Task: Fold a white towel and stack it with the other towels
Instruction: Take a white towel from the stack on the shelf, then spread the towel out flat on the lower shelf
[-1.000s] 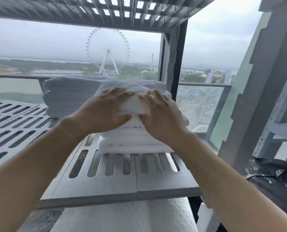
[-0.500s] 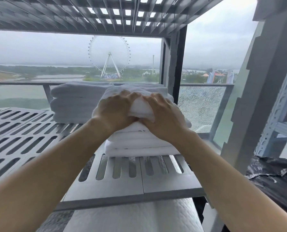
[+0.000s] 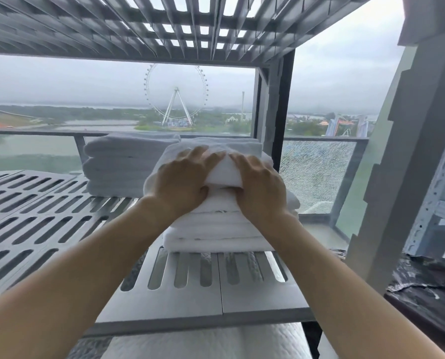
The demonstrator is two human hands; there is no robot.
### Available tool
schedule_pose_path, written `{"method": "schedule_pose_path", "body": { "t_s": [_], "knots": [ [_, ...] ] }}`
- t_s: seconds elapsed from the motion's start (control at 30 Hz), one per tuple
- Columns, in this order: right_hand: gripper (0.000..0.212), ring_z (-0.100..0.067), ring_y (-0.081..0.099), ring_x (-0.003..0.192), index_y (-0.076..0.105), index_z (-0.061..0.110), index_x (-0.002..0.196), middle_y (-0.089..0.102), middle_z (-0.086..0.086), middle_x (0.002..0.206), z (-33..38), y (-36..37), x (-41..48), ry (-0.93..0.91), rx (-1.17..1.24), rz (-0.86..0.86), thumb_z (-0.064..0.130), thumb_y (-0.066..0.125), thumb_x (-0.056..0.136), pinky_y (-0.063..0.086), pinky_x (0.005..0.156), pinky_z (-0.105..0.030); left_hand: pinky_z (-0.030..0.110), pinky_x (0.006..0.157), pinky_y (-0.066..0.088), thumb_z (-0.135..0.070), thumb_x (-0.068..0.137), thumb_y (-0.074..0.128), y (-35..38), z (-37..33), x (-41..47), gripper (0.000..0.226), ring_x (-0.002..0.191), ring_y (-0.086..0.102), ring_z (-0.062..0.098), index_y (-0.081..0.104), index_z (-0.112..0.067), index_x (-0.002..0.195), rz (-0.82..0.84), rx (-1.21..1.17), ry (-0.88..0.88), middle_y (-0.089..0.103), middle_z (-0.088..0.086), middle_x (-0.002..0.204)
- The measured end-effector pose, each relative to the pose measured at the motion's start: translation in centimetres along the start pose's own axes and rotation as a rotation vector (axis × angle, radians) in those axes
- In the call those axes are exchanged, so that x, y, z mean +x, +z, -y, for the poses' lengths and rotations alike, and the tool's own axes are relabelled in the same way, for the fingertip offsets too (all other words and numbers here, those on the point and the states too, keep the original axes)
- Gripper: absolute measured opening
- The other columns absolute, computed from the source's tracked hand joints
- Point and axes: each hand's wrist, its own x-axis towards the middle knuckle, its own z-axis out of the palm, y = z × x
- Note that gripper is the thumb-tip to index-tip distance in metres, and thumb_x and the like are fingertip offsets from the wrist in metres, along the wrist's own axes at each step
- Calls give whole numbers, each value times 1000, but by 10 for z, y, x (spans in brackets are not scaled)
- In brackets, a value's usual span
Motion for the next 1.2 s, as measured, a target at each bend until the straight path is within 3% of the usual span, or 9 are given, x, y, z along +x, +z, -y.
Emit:
{"method": "schedule_pose_path", "body": {
  "t_s": [0.17,0.33,0.5,0.57,0.67,0.77,0.93,1.2],
  "knots": [
    [61,-31,45,116,33,31,137,47,0,132,3,0,2,-5,33,27,14,55,83,42,85,-43,44,87,47,-23,89,54,-2,-10,-2,62,123,45,26,26,-33,143,-61,54,-18,40,-6,144],
    [60,-31,42,116,40,29,132,44,-1,130,3,-5,-2,-49,80,-65,6,53,78,41,82,-42,41,82,49,-14,86,58,-10,-16,-12,57,122,49,25,39,-28,139,-208,75,-40,49,-5,138],
    [60,-27,49,112,52,21,122,52,-3,122,21,-12,-8,-103,75,-291,-1,63,67,31,101,-53,43,83,50,1,80,59,-28,-16,-23,51,112,58,31,55,-14,128,-359,84,-30,61,6,125],
    [57,-26,52,112,56,17,118,56,-3,121,30,-13,-12,-146,91,-342,-3,64,65,29,103,-51,46,84,50,2,79,61,-35,-13,-30,49,110,59,33,56,-12,126,-369,93,-32,63,9,123],
    [53,-27,56,108,59,14,115,59,-4,120,47,-13,-17,-238,157,-345,-5,63,66,42,90,-38,44,83,51,3,77,63,-44,-3,-45,49,108,60,32,58,-11,124,-363,109,-42,64,9,121],
    [54,-26,59,104,61,14,113,61,-3,118,67,-12,-24,-280,168,-339,-7,67,64,48,76,-34,45,82,51,1,78,66,-52,11,-64,49,110,59,32,56,-11,125,-336,118,-54,62,9,123],
    [57,-27,61,99,64,13,110,63,-5,113,113,-11,-36,-331,187,-366,-9,66,59,50,73,-32,50,86,51,2,81,60,-74,42,-99,50,117,54,32,54,-12,129,-309,116,-75,58,8,129],
    [55,-29,60,99,61,13,116,62,-6,116,223,8,-61,-318,240,-289,-7,65,64,50,72,-35,48,80,52,1,76,66,-105,134,-169,44,104,62,32,61,-10,119,-302,226,-2,65,9,118]
  ]
}}
